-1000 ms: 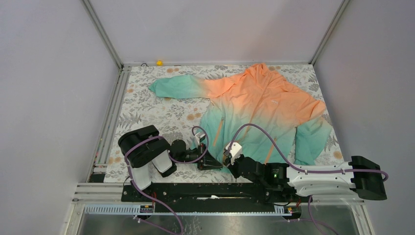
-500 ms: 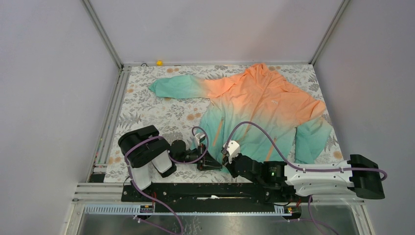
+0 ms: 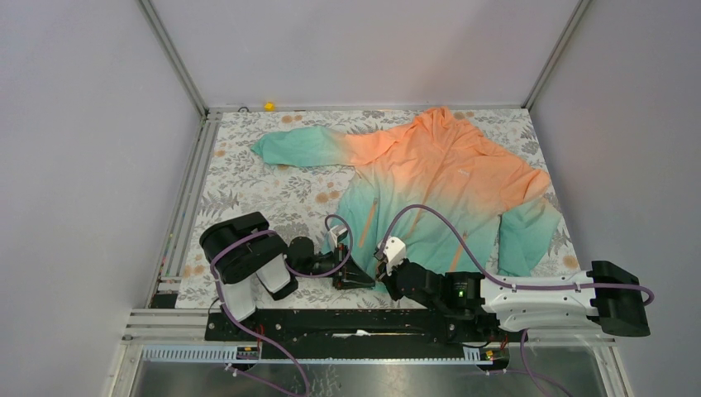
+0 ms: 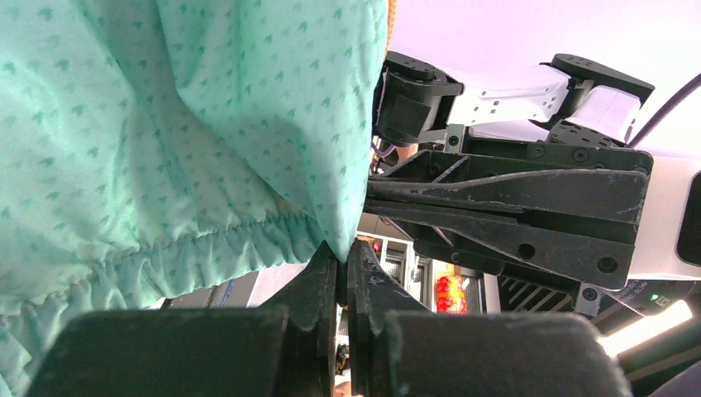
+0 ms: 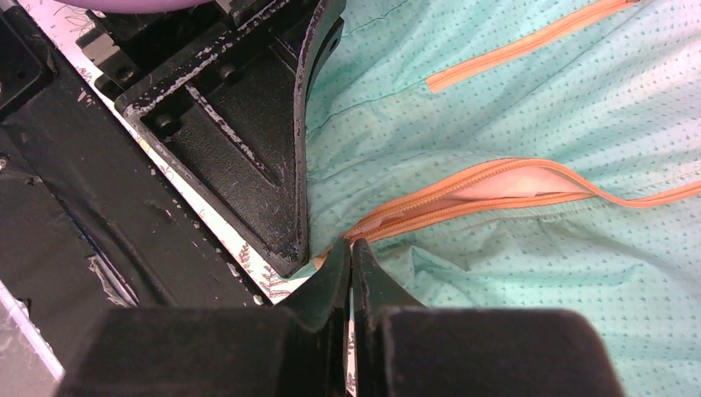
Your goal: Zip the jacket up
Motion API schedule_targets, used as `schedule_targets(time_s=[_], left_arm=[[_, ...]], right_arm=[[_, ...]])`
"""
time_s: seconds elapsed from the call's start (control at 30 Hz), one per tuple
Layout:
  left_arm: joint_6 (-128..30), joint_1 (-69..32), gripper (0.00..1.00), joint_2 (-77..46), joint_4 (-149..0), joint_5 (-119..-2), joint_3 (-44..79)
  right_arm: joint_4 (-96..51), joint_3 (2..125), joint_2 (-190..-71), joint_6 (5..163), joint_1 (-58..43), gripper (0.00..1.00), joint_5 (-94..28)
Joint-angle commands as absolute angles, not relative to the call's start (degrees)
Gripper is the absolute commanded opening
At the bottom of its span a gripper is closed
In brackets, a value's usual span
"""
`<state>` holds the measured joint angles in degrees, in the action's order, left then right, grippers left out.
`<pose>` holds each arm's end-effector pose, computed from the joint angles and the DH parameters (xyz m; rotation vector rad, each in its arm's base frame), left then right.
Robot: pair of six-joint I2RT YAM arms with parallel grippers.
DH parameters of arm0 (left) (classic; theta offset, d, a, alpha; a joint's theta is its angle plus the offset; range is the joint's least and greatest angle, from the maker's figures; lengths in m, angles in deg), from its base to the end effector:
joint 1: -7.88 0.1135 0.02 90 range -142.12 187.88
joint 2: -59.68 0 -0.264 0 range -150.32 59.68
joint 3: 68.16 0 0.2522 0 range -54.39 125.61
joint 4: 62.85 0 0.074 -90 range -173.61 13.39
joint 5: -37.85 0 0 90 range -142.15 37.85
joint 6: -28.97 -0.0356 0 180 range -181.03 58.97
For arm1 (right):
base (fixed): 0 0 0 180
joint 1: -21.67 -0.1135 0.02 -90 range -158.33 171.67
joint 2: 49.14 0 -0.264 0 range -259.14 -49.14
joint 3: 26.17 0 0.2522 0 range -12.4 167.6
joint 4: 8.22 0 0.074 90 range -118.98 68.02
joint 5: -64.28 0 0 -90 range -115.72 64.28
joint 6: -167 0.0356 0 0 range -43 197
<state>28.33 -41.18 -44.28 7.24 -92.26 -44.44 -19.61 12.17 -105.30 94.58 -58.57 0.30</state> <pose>0.1308 -0.1858 0.1033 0.1279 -2.3160 2.0230 0.0502 0.2000 0.2039 -0.8323 1.9040 0.5976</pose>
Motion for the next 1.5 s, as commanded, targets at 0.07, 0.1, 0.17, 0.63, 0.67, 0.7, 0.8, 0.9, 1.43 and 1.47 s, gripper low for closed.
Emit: schedule_targets(time_s=[0.07,0.1,0.17,0.63,0.67,0.7,0.8,0.9,1.43,1.47], left_arm=[[27.0,-41.5,0.0,-42.8,14.2,-93.0,-44.6],[26.7,-41.5,0.0,-42.8,13.8,-93.0,-44.6],[25.5,-41.4,0.0,-42.5,12.3,-93.0,-44.5],[-6.7,-42.2,0.0,-12.5,-55.4,-81.2,-32.2],[-8.2,-42.2,0.0,-10.9,-58.5,-80.6,-31.4],[-9.9,-42.2,0.0,-10.3,-61.3,-80.1,-30.5],[-13.7,-42.2,0.0,-9.6,-68.4,-78.5,-28.1],[-16.7,-42.2,0.0,-7.4,-75.1,-75.4,-26.3],[-26.4,-42.1,0.0,-0.4,-94.8,-71.3,-19.4],[-26.4,-42.2,0.0,-0.6,-94.8,-71.4,-19.5]], right_arm=[[-17.7,14.1,-105.6,91.4,-58.7,0.0,1.3],[-17.6,14.2,-105.6,89.0,-58.7,0.0,1.2],[-17.2,14.4,-105.0,83.9,-58.8,0.0,1.8],[-21.6,16.0,-103.1,62.5,-55.2,0.0,-2.1],[-21.6,16.2,-103.0,62.9,-53.4,0.0,-3.5],[-21.6,16.4,-102.8,62.9,-51.7,0.0,-5.4],[-24.1,18.3,-102.8,62.7,-49.1,0.0,-6.7],[-26.3,20.3,-103.3,61.2,-48.0,0.0,-9.1],[-32.1,26.5,-107.4,62.8,-33.8,0.0,-20.5],[-32.2,27.0,-107.9,62.9,-32.6,0.0,-20.8]])
